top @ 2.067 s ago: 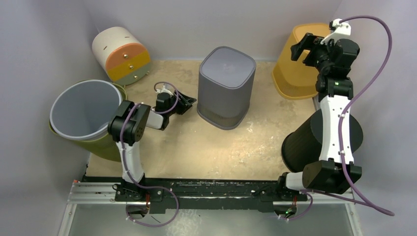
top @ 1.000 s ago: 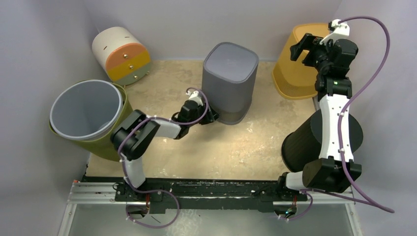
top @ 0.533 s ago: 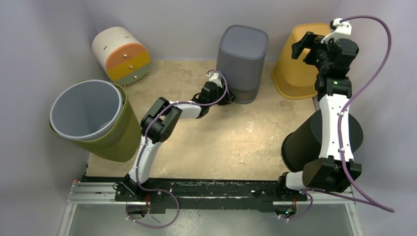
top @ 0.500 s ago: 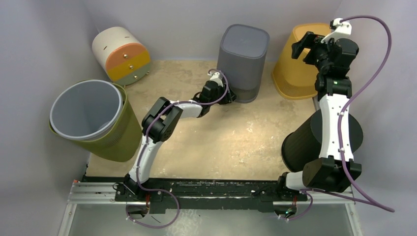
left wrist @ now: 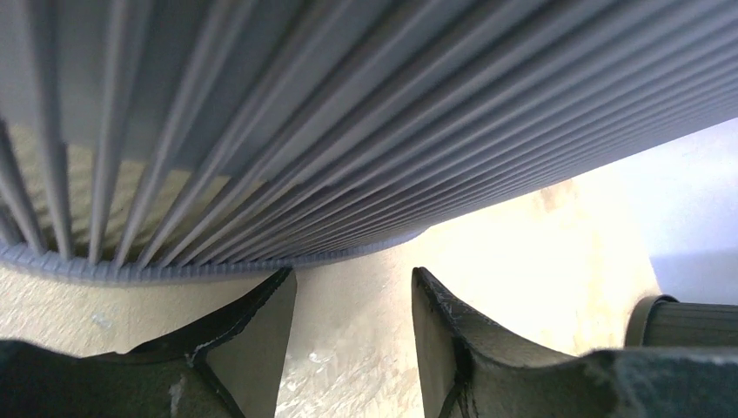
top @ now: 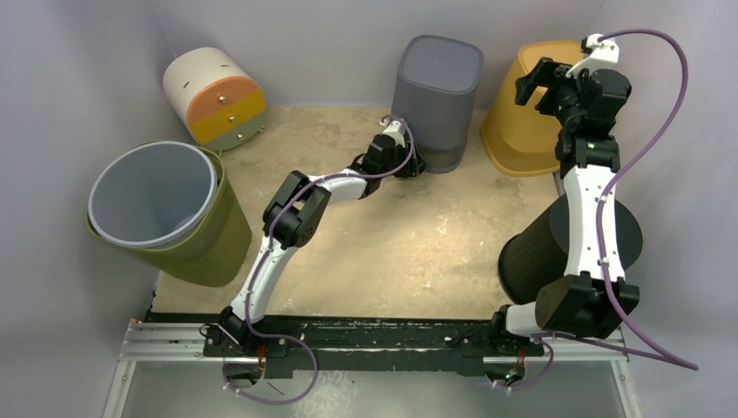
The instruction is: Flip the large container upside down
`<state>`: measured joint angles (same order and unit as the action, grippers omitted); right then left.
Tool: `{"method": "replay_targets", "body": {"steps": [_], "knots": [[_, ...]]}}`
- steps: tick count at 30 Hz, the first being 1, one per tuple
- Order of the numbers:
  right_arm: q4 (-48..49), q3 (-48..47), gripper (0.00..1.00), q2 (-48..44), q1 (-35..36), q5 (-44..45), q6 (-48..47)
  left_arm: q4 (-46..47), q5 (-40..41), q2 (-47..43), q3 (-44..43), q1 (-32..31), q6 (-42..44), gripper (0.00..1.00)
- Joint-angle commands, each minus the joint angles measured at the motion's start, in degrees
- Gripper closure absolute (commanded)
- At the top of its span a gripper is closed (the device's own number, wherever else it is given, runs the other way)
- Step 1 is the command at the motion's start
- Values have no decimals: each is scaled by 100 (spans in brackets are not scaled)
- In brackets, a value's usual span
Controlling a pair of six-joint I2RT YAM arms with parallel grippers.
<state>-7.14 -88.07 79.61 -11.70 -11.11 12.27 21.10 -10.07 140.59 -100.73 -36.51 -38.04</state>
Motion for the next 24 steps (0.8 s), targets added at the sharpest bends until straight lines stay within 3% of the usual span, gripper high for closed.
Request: {"method": "replay_targets", "body": {"steps": [1,5,9,14,19,24], "knots": [[211,30,0,-83,-39,129,-51,-518,0,-551,300,-2,449,49],[167,106,0,-183,-26,123,-177,-1496,506,-1929,1224,-131,992,46],[243,524,0,-424,20,-206,-1,-2907,965,-3444,1501,-274,1487,44],[382,1221,0,-751,265,-438,76,-4690,1713,-4923,997,-338,1904,43],[309,1655,0,-1014,881,-350,-13,-6284,3548,-5863,486,-246,1930,43],[357,1969,0,-1213,1181,-431,44,-7086,3802,-6497,242,496,1689,42]]}}
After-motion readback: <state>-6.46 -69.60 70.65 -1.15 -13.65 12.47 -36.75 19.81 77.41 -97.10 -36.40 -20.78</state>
